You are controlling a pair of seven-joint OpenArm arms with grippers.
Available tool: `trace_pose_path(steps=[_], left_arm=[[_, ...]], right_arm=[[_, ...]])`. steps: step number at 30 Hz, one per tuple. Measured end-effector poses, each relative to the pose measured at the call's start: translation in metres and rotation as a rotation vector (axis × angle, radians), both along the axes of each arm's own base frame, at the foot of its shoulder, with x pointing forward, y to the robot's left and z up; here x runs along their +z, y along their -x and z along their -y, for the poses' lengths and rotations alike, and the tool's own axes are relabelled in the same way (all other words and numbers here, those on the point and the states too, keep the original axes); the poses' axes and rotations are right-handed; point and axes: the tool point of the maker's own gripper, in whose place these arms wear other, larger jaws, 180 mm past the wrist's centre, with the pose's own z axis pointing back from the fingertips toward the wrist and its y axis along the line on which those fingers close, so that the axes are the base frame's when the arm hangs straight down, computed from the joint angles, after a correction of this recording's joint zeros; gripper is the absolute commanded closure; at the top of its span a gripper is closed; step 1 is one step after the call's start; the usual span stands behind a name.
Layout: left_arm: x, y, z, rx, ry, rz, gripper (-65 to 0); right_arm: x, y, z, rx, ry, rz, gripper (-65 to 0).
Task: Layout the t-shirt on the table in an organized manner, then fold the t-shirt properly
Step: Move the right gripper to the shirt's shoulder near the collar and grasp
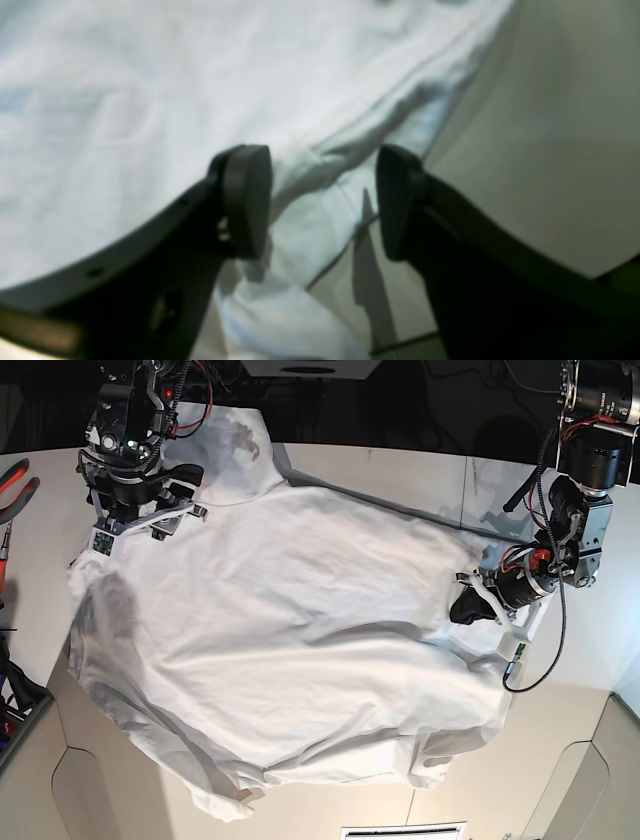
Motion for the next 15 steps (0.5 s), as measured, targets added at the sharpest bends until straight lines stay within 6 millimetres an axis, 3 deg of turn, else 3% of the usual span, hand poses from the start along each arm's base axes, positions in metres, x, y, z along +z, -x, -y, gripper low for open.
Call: trace_pose_path(steps=[4, 11, 15], left_arm=[[0.0, 0.0, 0.001, 0.002, 0.005, 0.001, 0.0], [0.0, 0.0, 0.001, 0.003, 0.006, 0.0, 0.0], [0.0, 0.0, 0.0, 0.003, 0.006, 0.0, 0.0]], right_arm=[[-0.001, 0.0, 0.001, 0.002, 0.009, 0.0, -33.7], [-0.026, 0.009, 0.0, 0.004, 0.015, -0.04, -33.6], [-0.028, 0.005, 0.0, 0.005, 0.014, -0.04, -33.3]])
